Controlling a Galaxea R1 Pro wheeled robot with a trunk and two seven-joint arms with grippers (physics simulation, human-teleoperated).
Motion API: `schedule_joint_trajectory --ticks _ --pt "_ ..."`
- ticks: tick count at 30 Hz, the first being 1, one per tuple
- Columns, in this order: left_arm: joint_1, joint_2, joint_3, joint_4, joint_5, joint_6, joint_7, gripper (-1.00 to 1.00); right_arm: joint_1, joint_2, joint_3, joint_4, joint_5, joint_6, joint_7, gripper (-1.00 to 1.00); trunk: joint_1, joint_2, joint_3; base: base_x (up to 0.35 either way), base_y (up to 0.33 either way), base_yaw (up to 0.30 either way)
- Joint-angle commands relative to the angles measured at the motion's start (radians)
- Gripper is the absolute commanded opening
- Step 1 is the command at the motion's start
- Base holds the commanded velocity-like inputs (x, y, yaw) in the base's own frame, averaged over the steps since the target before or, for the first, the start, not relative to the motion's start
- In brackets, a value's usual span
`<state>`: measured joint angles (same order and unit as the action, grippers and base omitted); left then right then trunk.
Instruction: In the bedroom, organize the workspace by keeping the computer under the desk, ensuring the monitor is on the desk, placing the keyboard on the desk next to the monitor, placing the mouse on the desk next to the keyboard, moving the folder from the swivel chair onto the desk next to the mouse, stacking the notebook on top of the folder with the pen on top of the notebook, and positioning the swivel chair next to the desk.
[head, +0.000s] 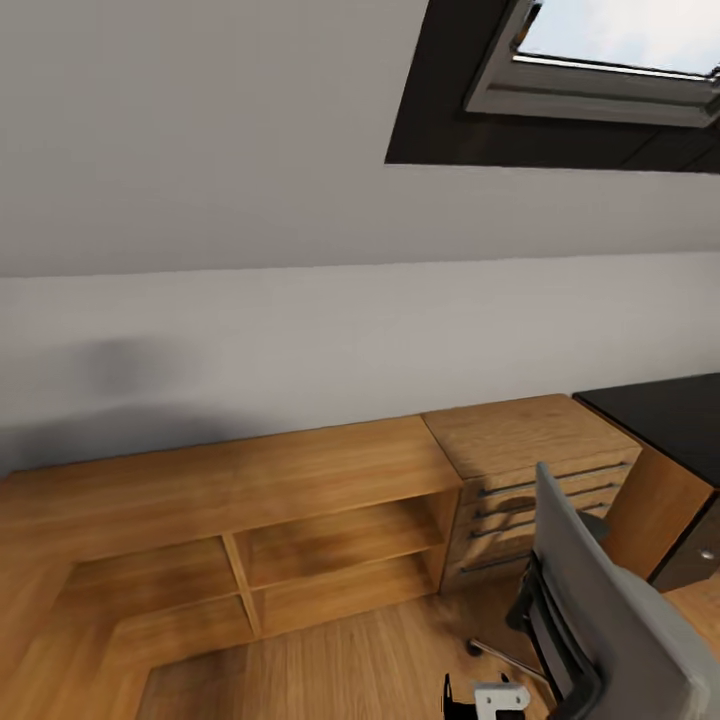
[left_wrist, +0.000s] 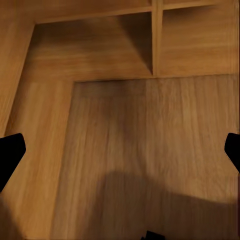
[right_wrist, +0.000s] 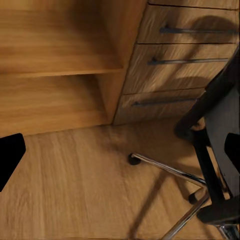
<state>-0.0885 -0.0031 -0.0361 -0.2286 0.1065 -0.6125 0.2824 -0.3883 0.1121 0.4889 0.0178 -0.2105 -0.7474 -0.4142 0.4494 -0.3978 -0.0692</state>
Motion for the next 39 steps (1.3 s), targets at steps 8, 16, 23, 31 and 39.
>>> schedule_joint_trajectory --ticks 8,16,23,31,39 --pt "-0.001 -0.001 -0.005 0.108 0.009 -0.006 -0.001 1.00 0.122 -0.036 0.010 0.006 -0.017 -0.011 0.002 1.00 0.001 -0.002 -0.002 0.000 0.000 -0.283" --pt "0.022 0.006 -0.002 0.205 0.010 -0.154 -0.003 1.00 0.227 -0.121 0.013 0.007 -0.025 -0.020 0.204 1.00 0.001 -0.002 -0.002 0.000 0.000 -0.274" --pt "0.070 -0.001 -0.009 0.208 0.004 -0.374 -0.055 1.00 0.254 -0.105 0.014 0.007 -0.027 -0.105 0.242 1.00 0.001 -0.002 -0.002 0.000 0.000 -0.272" --pt "0.077 0.003 -0.009 0.209 0.005 -0.395 -0.230 1.00 0.308 -0.096 0.013 0.007 -0.026 -0.294 0.241 1.00 0.001 -0.002 -0.002 0.000 0.099 -0.276" --pt "0.078 0.003 -0.008 0.209 0.006 -0.390 -0.230 1.00 0.316 -0.095 0.014 0.007 -0.026 -0.300 0.242 1.00 0.001 -0.002 -0.002 0.033 0.310 -0.281"
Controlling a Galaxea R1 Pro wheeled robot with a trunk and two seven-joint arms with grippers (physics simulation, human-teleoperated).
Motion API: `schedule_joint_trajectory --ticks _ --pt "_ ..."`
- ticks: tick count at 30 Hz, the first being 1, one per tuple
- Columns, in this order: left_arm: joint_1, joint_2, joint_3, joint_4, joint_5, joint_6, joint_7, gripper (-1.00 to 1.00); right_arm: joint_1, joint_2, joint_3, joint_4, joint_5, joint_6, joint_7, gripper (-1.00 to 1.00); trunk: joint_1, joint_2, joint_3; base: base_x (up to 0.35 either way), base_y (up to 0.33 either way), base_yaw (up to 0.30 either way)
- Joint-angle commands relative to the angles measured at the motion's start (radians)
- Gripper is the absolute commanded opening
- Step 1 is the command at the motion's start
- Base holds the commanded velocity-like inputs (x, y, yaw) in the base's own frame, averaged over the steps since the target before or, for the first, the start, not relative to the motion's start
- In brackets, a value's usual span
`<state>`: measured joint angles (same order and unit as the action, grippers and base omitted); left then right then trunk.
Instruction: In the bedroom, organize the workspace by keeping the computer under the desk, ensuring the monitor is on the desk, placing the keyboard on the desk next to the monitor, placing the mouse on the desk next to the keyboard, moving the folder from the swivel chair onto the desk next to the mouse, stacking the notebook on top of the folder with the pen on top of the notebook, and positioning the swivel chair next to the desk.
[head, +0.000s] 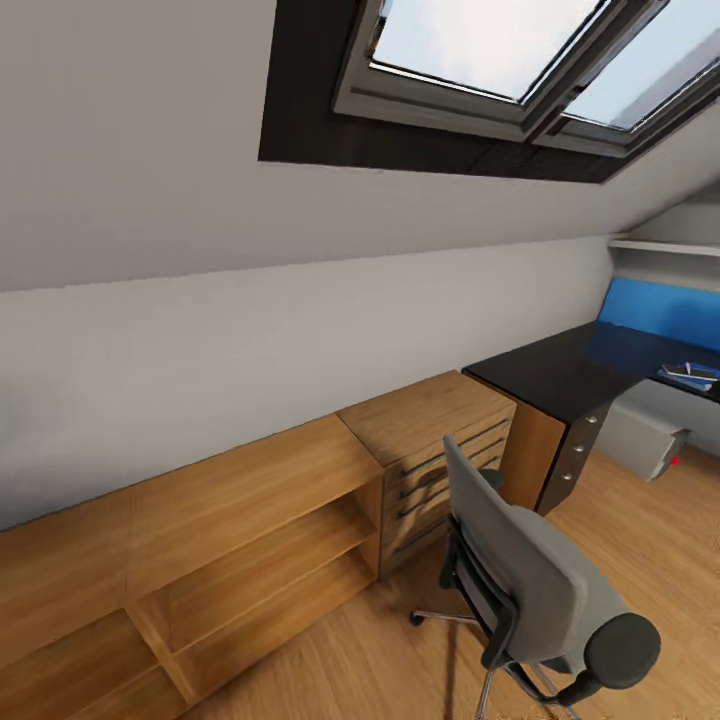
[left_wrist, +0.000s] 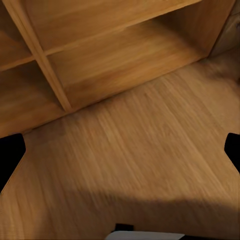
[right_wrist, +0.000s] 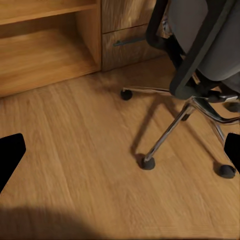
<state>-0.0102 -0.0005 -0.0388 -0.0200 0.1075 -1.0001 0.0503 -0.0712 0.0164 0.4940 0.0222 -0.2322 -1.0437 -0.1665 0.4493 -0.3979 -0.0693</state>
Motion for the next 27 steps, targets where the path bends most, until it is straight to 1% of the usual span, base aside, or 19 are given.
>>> schedule_joint_trajectory --ticks 1,5,9,14,25,27 --pt "-0.001 0.000 -0.005 0.000 0.006 -0.002 0.003 1.00 -0.001 0.001 0.009 0.002 -0.004 -0.004 -0.006 1.00 0.001 -0.002 -0.002 0.091 0.274 -0.282" --pt "-0.001 0.000 -0.004 0.000 0.006 0.002 0.003 1.00 -0.001 0.001 0.009 0.002 -0.004 -0.004 -0.007 1.00 0.001 -0.002 -0.002 0.065 0.143 -0.284" --pt "-0.001 -0.001 -0.004 0.000 0.006 0.020 -0.002 1.00 -0.001 0.001 0.009 0.002 -0.004 -0.004 -0.006 1.00 0.001 -0.002 -0.002 0.014 0.029 -0.287" --pt "-0.001 -0.001 -0.005 0.000 0.006 0.024 -0.006 1.00 -0.001 0.001 0.009 0.002 -0.004 -0.004 -0.006 1.00 0.001 -0.002 -0.002 0.016 0.043 -0.290" --pt "-0.001 -0.001 -0.006 0.000 0.006 0.023 -0.008 1.00 -0.001 -0.001 0.006 0.002 -0.004 -0.004 -0.005 1.00 0.001 -0.002 -0.002 0.133 0.272 -0.292" --pt "-0.001 -0.001 -0.006 0.000 0.006 0.024 -0.008 1.00 -0.001 -0.001 0.006 0.002 -0.004 -0.004 -0.005 1.00 0.001 -0.002 -0.002 0.046 0.131 -0.294"
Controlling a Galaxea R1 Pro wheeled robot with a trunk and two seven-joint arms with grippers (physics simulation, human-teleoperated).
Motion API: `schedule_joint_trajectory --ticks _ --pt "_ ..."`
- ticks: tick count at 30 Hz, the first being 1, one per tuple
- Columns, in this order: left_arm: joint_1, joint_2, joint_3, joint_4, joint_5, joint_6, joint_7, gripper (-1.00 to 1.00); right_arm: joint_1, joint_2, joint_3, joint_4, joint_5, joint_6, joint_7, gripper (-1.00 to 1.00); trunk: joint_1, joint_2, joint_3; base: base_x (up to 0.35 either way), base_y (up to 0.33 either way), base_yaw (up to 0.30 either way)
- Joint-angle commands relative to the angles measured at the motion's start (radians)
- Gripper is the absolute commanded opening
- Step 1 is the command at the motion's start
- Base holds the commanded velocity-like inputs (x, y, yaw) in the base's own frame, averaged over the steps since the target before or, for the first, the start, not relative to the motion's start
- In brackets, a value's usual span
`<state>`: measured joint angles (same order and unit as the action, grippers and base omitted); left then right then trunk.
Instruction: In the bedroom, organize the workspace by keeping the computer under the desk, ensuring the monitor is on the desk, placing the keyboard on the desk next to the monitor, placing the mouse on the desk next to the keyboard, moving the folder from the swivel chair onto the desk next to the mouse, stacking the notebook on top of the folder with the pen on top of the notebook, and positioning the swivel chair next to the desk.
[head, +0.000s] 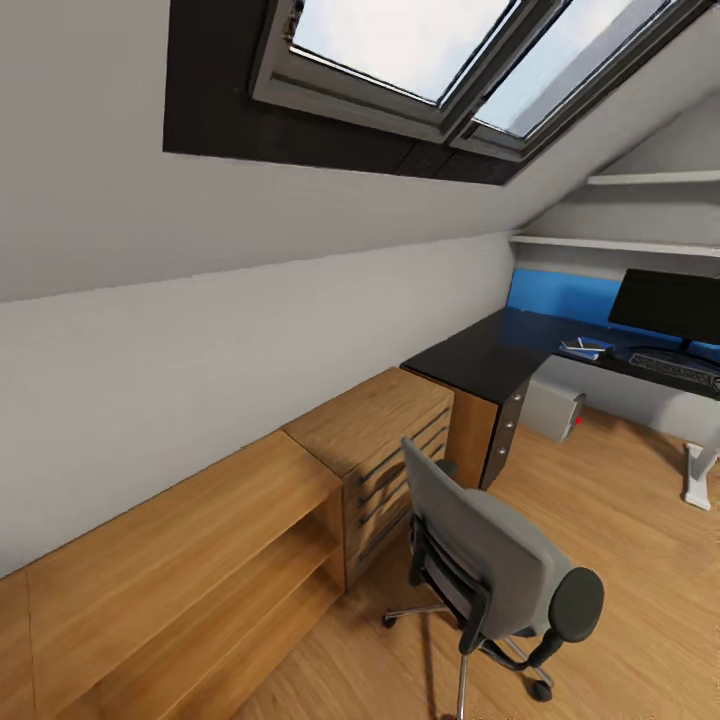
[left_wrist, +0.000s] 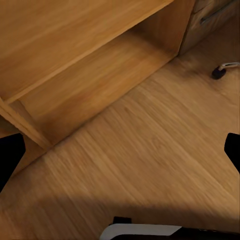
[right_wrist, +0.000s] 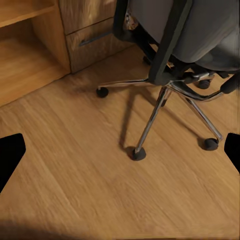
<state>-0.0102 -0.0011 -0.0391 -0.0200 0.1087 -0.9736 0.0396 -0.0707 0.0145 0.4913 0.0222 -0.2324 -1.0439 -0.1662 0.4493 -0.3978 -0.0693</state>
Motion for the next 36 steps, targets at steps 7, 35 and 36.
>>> schedule_joint_trajectory --ticks 7,35,36 --pt "-0.001 0.003 -0.005 0.000 0.005 -0.002 0.010 1.00 -0.002 -0.001 0.009 0.002 -0.004 -0.003 -0.007 1.00 0.001 -0.002 -0.002 0.008 0.114 -0.297" --pt "-0.001 0.005 -0.004 0.000 0.006 -0.001 0.014 1.00 -0.001 -0.002 0.009 0.002 -0.004 -0.003 -0.007 1.00 0.001 -0.002 -0.002 0.009 0.108 -0.300" --pt "-0.001 0.005 -0.004 0.000 0.006 -0.001 0.014 1.00 -0.001 -0.002 0.009 0.002 -0.004 -0.003 -0.007 1.00 0.001 -0.002 -0.002 0.000 0.000 -0.300"
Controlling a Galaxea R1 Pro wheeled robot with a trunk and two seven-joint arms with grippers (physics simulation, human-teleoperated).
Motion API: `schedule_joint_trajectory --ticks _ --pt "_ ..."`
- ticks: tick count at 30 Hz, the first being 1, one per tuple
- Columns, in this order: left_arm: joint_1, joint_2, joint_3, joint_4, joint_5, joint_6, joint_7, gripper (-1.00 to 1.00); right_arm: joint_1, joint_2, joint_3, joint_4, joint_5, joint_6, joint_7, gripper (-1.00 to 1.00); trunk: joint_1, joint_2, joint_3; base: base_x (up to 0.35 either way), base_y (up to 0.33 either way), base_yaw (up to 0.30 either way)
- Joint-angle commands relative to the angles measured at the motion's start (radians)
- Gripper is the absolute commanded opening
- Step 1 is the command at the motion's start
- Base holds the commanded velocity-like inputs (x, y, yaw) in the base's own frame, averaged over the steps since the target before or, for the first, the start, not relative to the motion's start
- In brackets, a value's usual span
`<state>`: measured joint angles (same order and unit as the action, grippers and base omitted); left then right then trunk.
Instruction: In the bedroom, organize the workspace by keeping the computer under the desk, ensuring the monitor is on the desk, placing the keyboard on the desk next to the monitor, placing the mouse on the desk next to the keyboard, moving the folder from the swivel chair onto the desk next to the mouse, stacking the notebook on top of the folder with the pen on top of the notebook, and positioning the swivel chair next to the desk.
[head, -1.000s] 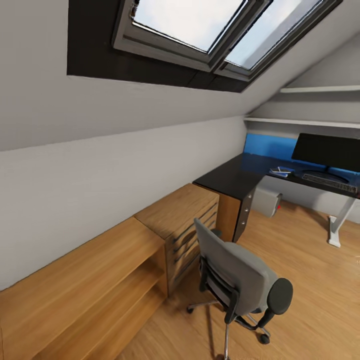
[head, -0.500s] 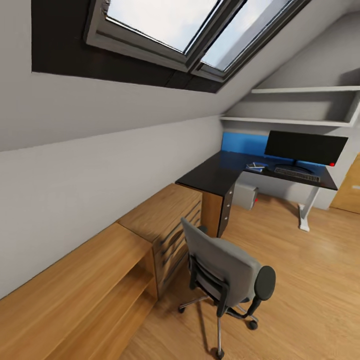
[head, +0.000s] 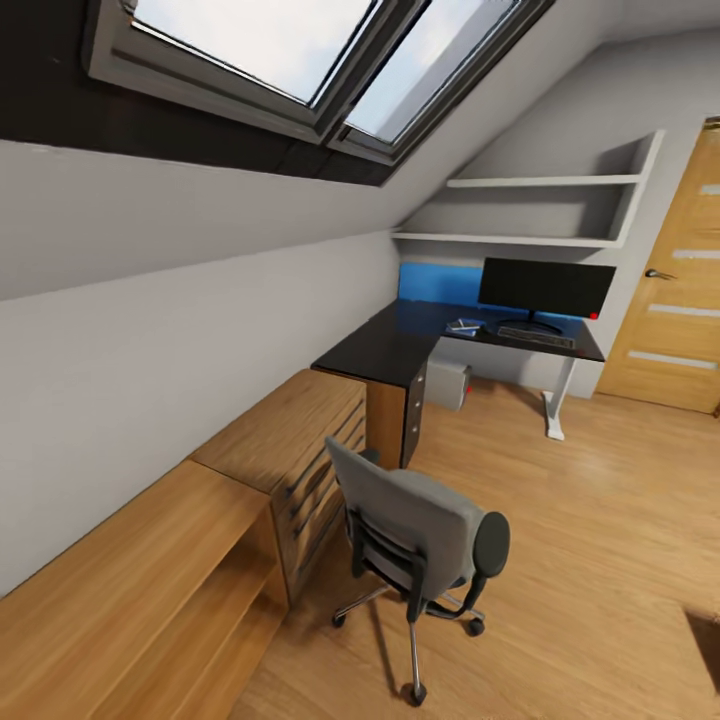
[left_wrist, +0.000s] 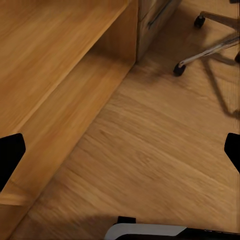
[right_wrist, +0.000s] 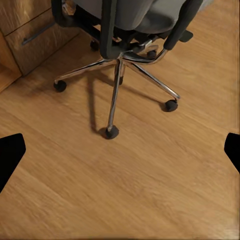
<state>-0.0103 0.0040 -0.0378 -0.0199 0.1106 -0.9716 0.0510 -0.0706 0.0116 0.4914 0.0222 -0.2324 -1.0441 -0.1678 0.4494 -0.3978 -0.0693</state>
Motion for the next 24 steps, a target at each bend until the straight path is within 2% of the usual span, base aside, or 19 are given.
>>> schedule_joint_trajectory --ticks 1,7,15,24 --pt "0.000 0.000 -0.005 0.000 0.004 -0.003 0.003 1.00 -0.001 0.001 0.009 0.002 -0.004 -0.003 -0.006 1.00 0.001 -0.002 -0.002 0.000 0.000 -0.300" --pt "0.000 0.000 -0.005 0.000 0.004 -0.002 0.003 1.00 -0.001 0.001 0.009 0.002 -0.004 -0.003 -0.006 1.00 0.001 -0.002 -0.002 0.001 0.068 -0.300" --pt "0.000 -0.001 -0.005 0.000 0.004 -0.001 0.003 1.00 -0.001 0.001 0.009 0.002 -0.004 -0.003 -0.006 1.00 0.001 -0.002 -0.002 0.072 0.224 -0.300" --pt "0.000 -0.001 -0.005 0.000 0.004 -0.001 0.003 1.00 -0.001 0.001 0.009 0.002 -0.004 -0.003 -0.006 1.00 0.001 -0.002 -0.002 0.017 0.036 -0.300"
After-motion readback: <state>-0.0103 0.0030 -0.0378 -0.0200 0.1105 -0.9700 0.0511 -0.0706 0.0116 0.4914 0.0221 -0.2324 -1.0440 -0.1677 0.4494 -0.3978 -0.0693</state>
